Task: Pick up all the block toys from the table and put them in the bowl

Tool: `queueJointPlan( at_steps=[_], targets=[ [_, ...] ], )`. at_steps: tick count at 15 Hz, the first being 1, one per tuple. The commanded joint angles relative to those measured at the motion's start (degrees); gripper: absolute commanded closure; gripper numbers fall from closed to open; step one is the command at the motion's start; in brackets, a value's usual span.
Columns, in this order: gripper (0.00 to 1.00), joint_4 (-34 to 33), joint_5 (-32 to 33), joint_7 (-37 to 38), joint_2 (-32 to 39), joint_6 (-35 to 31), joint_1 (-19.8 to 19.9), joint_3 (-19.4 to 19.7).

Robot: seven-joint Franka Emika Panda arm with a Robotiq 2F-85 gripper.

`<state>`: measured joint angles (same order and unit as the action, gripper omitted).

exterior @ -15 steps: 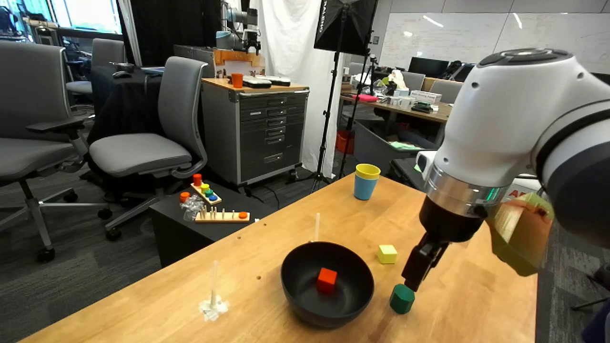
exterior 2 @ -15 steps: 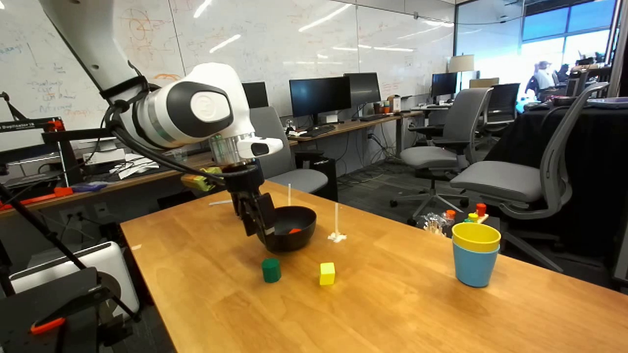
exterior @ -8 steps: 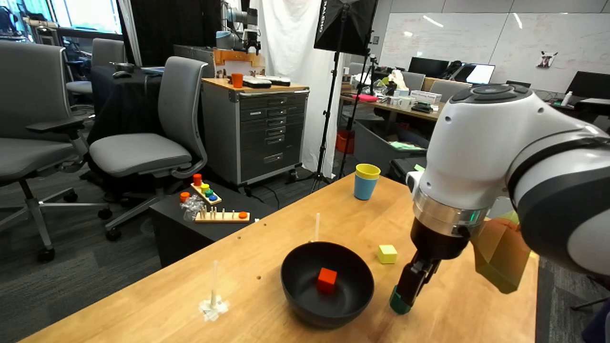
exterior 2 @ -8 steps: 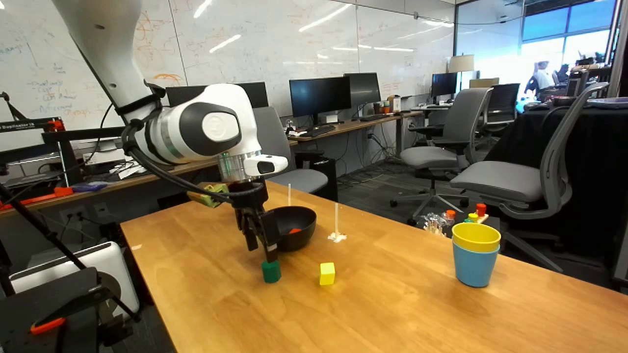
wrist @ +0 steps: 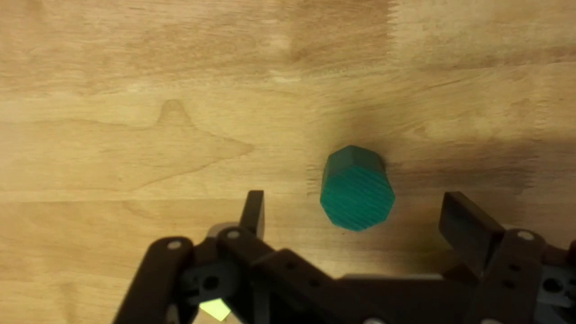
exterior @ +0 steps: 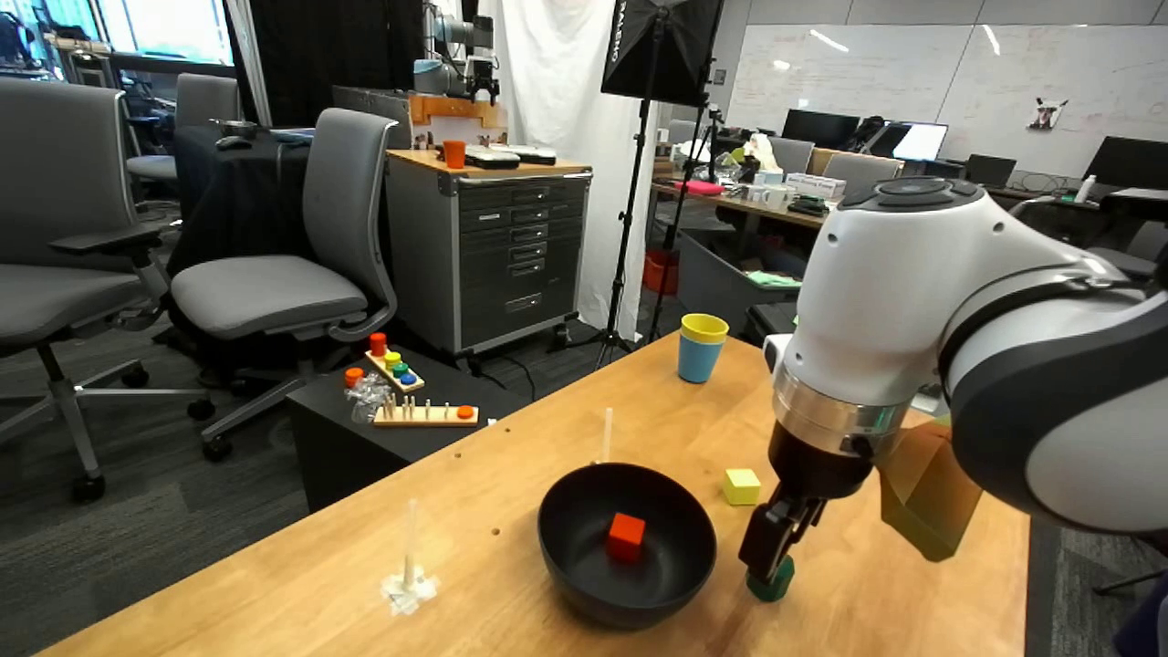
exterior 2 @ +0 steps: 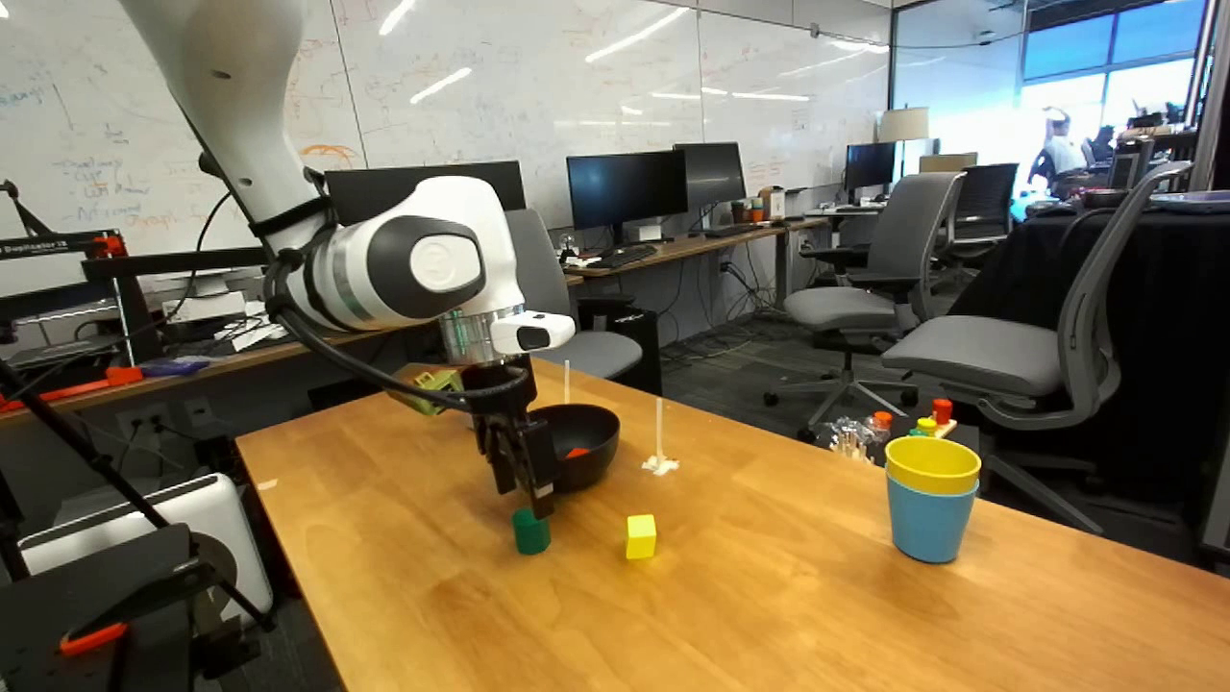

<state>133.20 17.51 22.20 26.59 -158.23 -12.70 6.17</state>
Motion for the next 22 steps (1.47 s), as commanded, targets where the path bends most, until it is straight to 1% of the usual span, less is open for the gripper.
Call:
queueJointPlan(
  at_steps=[1, 3, 4, 7, 16, 22],
  targets=[
    [0.00, -1.4, -1.7, -2.3, 1.4, -0.8, -0.2, 0.0],
    [0.00, -1.1, -1.7, -3.0, 1.4, -1.0, -0.3, -0.1],
    [0.00, -0.4, -1.5, -1.9, 0.9, -0.4, -0.9, 0.8],
    [0.00, -0.3, -1.5, -1.9, 1.1, -0.4, -1.0, 0.9],
    [0.00, -0.3, -1.7, -1.8, 1.1, -1.4, -0.8, 0.7],
    [0.00, -0.8, -2.5, -1.9, 2.6, -2.1, -0.8, 0.6]
  ],
)
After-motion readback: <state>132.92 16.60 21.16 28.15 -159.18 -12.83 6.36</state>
